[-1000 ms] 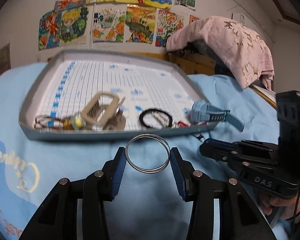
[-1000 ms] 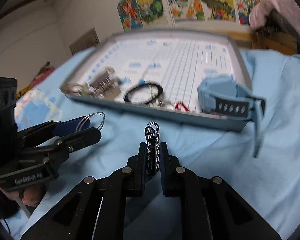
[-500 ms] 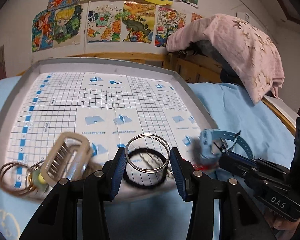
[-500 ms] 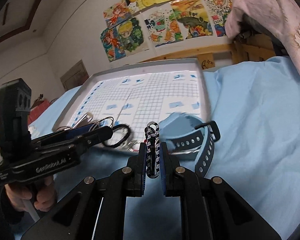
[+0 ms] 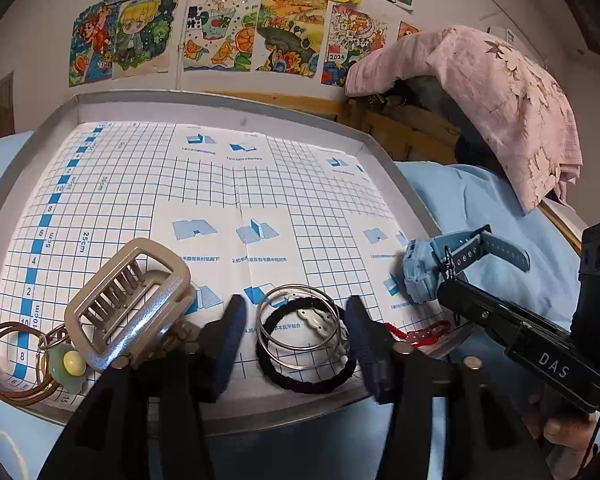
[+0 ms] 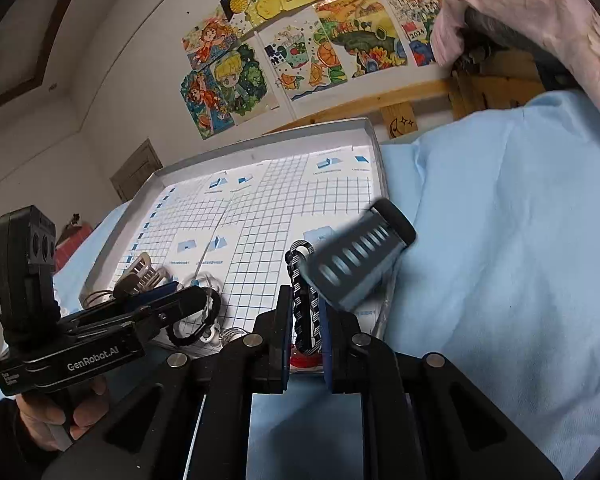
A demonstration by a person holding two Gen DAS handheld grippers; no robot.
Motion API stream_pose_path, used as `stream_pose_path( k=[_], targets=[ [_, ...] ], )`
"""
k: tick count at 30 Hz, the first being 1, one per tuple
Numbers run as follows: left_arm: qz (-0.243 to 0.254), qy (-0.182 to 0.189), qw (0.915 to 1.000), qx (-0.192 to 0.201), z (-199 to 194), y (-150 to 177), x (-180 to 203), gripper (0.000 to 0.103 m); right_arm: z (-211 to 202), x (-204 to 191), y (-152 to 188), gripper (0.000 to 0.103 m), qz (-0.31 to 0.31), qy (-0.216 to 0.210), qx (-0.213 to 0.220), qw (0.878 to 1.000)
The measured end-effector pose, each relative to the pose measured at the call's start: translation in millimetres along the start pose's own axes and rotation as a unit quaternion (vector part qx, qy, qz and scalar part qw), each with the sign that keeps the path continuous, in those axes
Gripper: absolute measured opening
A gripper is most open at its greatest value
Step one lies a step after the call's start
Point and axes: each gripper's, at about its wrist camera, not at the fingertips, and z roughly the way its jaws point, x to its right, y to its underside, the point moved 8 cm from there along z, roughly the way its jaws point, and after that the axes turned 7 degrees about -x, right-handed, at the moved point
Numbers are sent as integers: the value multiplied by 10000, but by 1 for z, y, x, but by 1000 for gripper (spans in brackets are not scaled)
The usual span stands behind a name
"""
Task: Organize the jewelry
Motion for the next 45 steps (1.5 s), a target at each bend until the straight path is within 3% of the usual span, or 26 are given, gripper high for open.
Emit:
stream_pose_path(
  k=[2, 7, 8, 12, 18, 22, 27, 29, 35, 45],
  targets=[
    [6, -46, 10000, 58, -3, 0, -1, 63, 2, 0, 0, 12, 18, -7, -12, 10000],
    [-39, -183, 9995, 249, -10, 0, -3, 66, 0, 2, 0, 12, 66, 22, 18, 10000],
    [-59, -189, 9994, 276, -11, -1, -4, 67, -1, 2, 0, 14, 57, 45, 26, 10000],
    [-174, -205, 9987, 443, -21, -2, -6, 78, -11, 1, -2, 38, 26, 106, 168, 9998],
    [-437, -202, 9959, 768, -46, -3, -10, 80, -29, 4, -11, 41, 5, 216, 393, 9990],
    [-478, -266, 9927, 1076, -76, -2, -6, 98, -55, -1, -19, 55, -198, 307, 615, 9974],
    [-584, -347, 9889, 1324, -114, 2, -5, 101, -91, -22, -13, 76, -743, 433, 781, 9932],
    [-611, -444, 9866, 1447, -133, 6, -7, 103, -106, -29, -10, 80, -869, 481, 860, 9913],
    [-592, -578, 9819, 1704, -190, 29, -10, 103, -156, -42, 1, 99, -693, 341, 1178, 9900],
    [-486, -670, 9802, 1796, -267, 80, -27, 103, -228, -89, 37, 101, -814, 215, 1809, 9799]
  ],
)
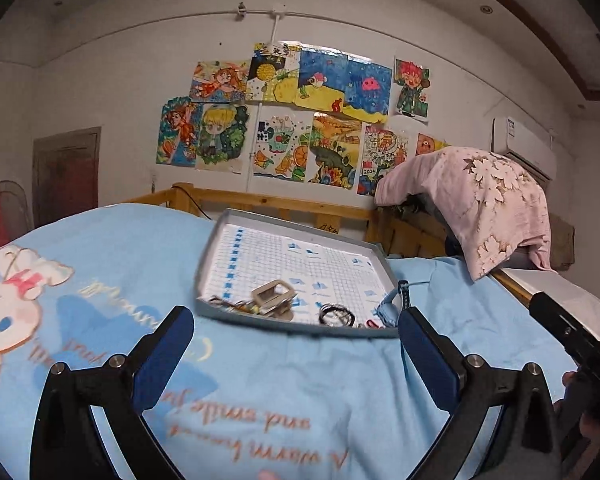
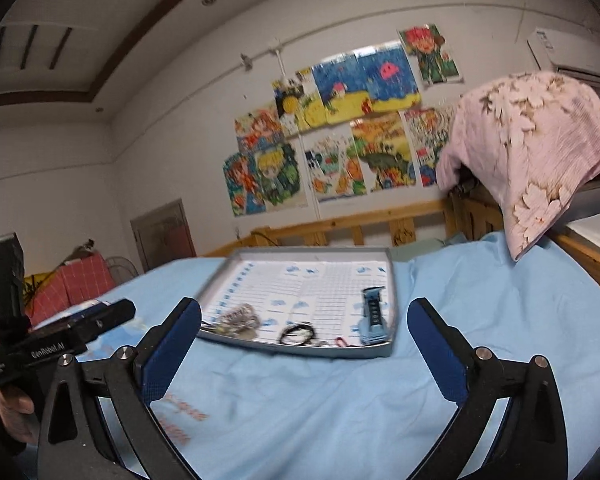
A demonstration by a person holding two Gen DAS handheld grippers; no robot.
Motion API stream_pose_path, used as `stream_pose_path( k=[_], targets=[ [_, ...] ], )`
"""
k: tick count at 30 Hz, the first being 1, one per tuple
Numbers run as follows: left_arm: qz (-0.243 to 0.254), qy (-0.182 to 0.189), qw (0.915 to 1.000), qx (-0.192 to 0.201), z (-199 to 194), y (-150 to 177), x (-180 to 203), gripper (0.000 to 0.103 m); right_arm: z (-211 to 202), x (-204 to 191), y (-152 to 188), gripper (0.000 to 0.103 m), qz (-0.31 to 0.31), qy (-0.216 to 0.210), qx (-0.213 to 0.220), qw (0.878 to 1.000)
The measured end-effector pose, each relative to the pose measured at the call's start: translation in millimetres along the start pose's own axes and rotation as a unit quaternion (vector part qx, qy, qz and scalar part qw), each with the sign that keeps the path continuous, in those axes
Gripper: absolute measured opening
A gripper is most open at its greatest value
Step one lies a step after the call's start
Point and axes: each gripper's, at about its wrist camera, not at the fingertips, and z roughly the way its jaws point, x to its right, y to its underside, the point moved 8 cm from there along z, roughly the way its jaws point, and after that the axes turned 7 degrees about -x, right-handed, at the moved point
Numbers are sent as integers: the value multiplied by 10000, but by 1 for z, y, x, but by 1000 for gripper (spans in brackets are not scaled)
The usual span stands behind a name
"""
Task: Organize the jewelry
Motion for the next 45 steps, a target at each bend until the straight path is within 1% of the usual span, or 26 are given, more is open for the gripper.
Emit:
stream_pose_path(
  k=[2, 5, 10, 13, 17, 20, 24, 29, 40, 45],
  targets=[
    [40, -42, 10000, 14, -14, 7, -8, 103, -13, -13, 3, 101, -32, -36, 44, 10000],
    [94, -85, 9999, 33, -32, 20, -16, 103, -34, -30, 9, 101, -91, 20, 129, 9999],
    [105, -58, 9999, -15, -50, 40, -28, 103, -61, -46, 23, 101, -119, 203, 238, 9994],
    [167, -68, 9998, 4, -59, 48, -32, 103, -73, -55, 30, 101, -178, 291, 244, 9991],
    [185, -95, 9998, 58, -68, 55, -37, 103, -88, -61, 43, 101, -72, 392, 277, 9988],
    [303, -148, 9994, 83, -73, 62, -38, 103, -90, -65, 56, 101, -58, 333, 186, 9993],
    [454, -87, 9989, 60, -75, 72, -33, 103, -88, -69, 73, 101, -130, 439, 62, 9989],
    [563, -141, 9983, 92, -76, 76, -29, 103, -86, -77, 78, 101, -477, 596, -13, 9971],
    [224, -84, 9997, -17, -70, 82, -44, 103, -86, -77, 80, 101, -492, 655, -132, 9965],
    [159, -100, 9998, -27, -71, 84, -47, 103, -85, -77, 81, 101, -518, 666, -154, 9963]
  ],
)
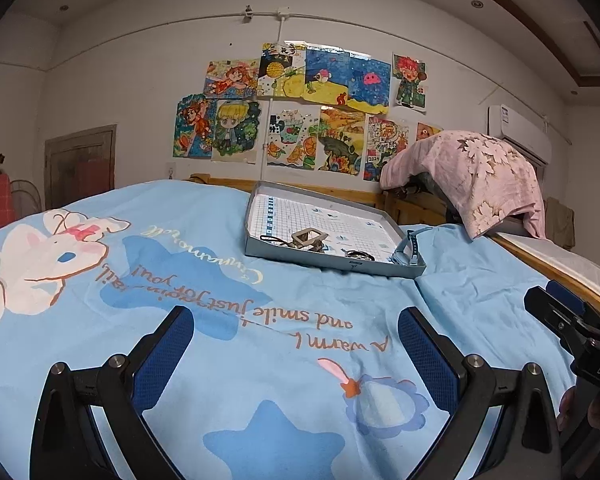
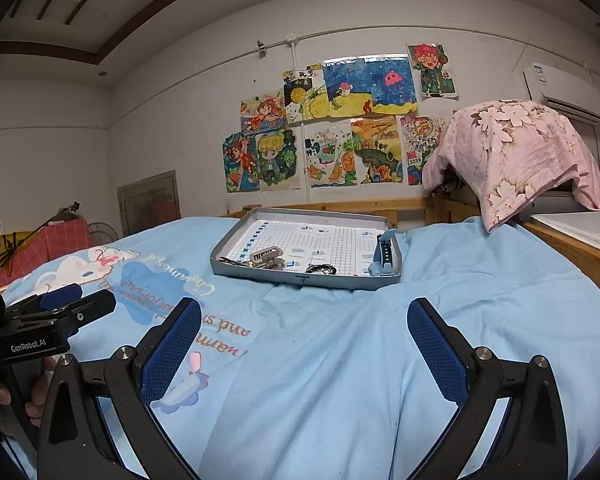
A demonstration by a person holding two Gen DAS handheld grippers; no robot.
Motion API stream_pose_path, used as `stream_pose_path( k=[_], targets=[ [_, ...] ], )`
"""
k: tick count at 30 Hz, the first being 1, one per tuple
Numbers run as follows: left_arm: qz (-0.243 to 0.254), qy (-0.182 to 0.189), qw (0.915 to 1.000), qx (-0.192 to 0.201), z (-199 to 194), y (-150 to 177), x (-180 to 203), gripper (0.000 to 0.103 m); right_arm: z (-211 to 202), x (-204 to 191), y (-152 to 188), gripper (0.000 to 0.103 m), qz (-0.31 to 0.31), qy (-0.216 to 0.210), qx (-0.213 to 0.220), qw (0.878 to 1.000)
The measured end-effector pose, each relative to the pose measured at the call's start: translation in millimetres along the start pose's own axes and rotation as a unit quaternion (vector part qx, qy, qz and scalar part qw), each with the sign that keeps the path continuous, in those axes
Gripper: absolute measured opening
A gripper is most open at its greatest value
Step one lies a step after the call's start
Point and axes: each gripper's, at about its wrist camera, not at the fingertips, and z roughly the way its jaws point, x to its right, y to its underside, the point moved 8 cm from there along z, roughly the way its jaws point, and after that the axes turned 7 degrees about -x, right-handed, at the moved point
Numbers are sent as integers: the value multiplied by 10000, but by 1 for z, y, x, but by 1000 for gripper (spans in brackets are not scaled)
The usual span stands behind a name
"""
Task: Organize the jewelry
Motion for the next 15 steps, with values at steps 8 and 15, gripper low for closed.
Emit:
stream_pose_path(
  k=[8, 15],
  targets=[
    [-13, 5, 10000, -21, 0, 0, -1, 103, 0, 0, 0, 101, 2, 4, -4, 10000],
    [-68, -10, 10000, -24, 1, 2, -2, 103, 0, -1, 0, 101, -11, 22, 9, 10000]
  ],
)
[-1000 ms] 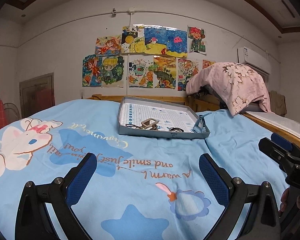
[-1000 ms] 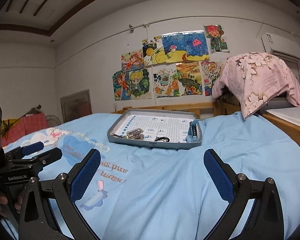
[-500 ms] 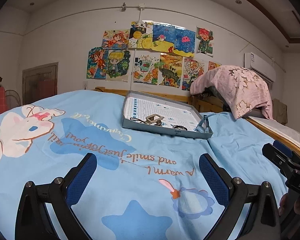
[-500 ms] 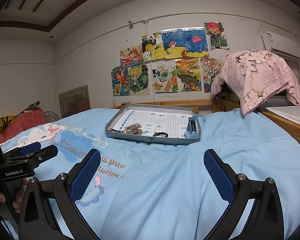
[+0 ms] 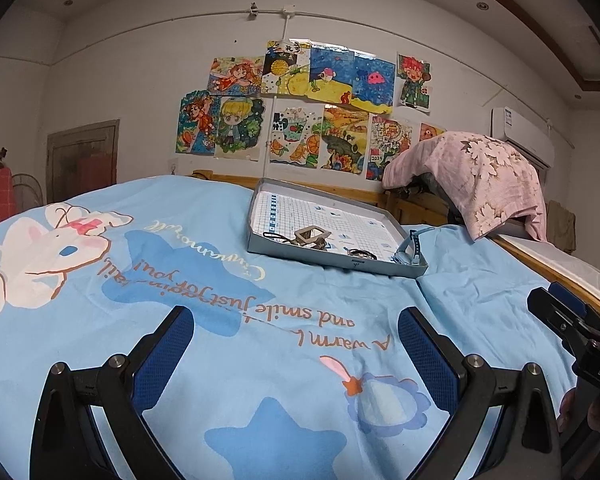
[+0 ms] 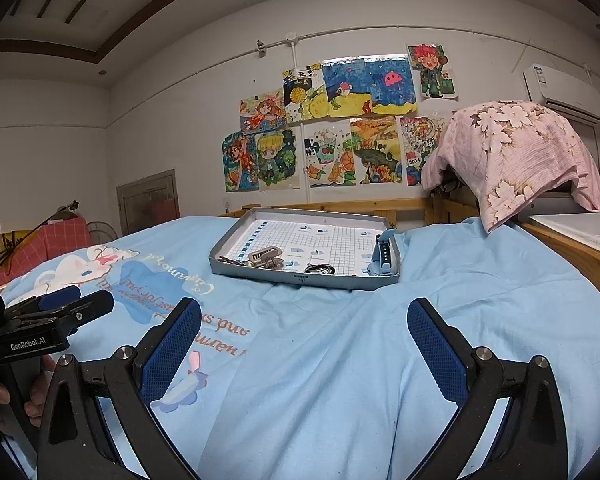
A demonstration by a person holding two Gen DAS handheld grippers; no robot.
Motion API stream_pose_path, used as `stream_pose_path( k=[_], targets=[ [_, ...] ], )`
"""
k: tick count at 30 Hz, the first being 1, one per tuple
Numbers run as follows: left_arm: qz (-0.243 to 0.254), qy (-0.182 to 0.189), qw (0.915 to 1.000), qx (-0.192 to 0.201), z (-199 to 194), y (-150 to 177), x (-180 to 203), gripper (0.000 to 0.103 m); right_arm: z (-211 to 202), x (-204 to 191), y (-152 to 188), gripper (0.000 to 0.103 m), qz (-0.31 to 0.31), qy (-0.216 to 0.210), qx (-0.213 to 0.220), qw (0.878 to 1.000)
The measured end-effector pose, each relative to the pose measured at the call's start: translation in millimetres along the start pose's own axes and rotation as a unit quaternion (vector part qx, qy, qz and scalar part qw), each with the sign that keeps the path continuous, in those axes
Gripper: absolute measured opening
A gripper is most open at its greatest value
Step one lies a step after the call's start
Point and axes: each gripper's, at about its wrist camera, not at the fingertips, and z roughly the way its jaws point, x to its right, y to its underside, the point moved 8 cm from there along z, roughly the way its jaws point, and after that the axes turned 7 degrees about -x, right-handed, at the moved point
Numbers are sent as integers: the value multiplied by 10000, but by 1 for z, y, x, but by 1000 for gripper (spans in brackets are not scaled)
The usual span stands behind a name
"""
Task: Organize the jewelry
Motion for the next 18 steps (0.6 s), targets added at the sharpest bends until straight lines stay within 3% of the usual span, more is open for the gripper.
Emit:
stream_pose_path(
  k=[18],
  targets=[
    [-50, -10, 10000, -9, 2, 1, -4, 103, 1, -2, 3, 101, -5, -69, -51, 10000]
  ],
)
